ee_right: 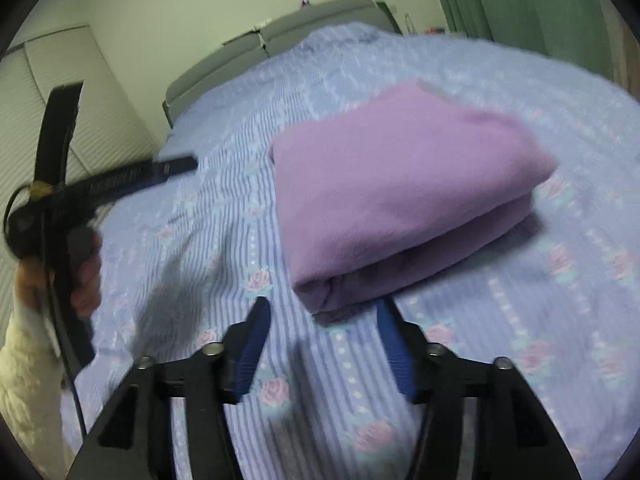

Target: Fold small clothes

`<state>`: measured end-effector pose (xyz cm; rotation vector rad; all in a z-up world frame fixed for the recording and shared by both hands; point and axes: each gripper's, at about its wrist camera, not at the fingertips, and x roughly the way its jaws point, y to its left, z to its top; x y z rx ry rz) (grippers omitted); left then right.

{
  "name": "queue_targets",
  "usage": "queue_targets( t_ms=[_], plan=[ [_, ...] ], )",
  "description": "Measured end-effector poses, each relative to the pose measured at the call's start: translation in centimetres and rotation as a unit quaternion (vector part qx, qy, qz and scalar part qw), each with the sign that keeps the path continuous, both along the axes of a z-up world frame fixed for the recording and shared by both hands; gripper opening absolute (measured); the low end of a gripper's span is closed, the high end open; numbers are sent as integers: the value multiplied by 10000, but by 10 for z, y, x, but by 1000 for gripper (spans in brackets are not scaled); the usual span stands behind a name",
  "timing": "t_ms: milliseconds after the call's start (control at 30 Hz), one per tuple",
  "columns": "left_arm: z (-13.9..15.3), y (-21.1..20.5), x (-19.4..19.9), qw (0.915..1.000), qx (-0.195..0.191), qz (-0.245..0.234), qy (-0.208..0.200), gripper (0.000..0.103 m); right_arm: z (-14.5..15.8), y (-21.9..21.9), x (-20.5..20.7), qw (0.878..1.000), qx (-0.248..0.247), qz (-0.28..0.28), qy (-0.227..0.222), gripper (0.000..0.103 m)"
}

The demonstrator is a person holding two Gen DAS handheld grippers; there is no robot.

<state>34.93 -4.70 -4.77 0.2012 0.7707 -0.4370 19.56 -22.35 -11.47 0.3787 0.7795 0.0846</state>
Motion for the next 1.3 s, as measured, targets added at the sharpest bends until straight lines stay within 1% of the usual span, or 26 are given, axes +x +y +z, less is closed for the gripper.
queue_targets(
  t_ms=[33, 67, 100, 133, 167, 233, 300, 433, 500, 600, 667, 767, 833, 933, 1000, 1067, 1167, 1233, 1300],
  plan=[
    [4, -3, -9, 10000, -1, -19, 14, 66, 5, -2, -4, 10000, -2, 15, -52, 60],
    [7, -6, -17, 10000, -44, -47, 44, 69, 11, -8, -8, 9999, -8, 37, -123, 64],
    [9, -10, -24, 9999, -93, -83, 77, 70, 19, -14, -13, 9998, -49, 23, -203, 70],
    [13, -13, -33, 9998, -138, -122, 54, 70, 25, -19, -16, 9996, -83, -18, -262, 73],
    [17, -15, -42, 9997, -196, -130, -11, 74, 30, -26, -19, 9994, -99, -73, -337, 77],
    [22, -18, -58, 9994, -341, -2, -114, 82, 41, -43, -25, 9984, -95, -222, -520, 80],
    [22, -21, -68, 9987, -507, 26, -73, 82, 49, -59, -25, 9969, -154, -337, -694, 84],
    [10, -32, -84, 9966, -770, 225, 204, 82, 55, -88, -18, 9948, -248, -536, -831, 85],
    [2, -37, -86, 9951, -881, 312, 324, 82, 49, -101, -11, 9953, -119, -559, -779, 85],
    [-10, -48, -88, 9916, -1083, 465, 525, 82, 32, -120, -1, 9953, 227, -717, -613, 85],
    [-18, -55, -87, 9910, -1042, 603, 594, 82, 21, -128, 4, 9951, 440, -735, -489, 85],
    [-23, -63, -84, 9912, -965, 660, 623, 82, 9, -136, 17, 9932, 800, -725, -427, 85],
    [-23, -65, -82, 9912, -943, 693, 612, 82, 2, -140, 26, 9906, 1106, -697, -404, 85],
    [-21, -67, -78, 9923, -853, 708, 560, 82, -13, -148, 40, 9851, 1551, -693, -253, 85],
    [-20, -67, -79, 9930, -804, 687, 523, 82, -22, -152, 49, 9780, 1944, -731, -187, 85],
    [-18, -66, -80, 9936, -773, 660, 490, 82, -28, -154, 54, 9747, 2081, -804, -114, 85],
    [-16, -65, -74, 9944, -760, 604, 418, 82, -37, -151, 64, 9714, 2247, -763, -29, 85],
    [-15, -65, -68, 9943, -854, 501, 407, 82, -47, -149, 69, 9666, 2454, -729, 102, 85],
    [-16, -64, -60, 9929, -1026, 374, 475, 82, -53, -148, 72, 9626, 2606, -741, 101, 85]
  ],
)
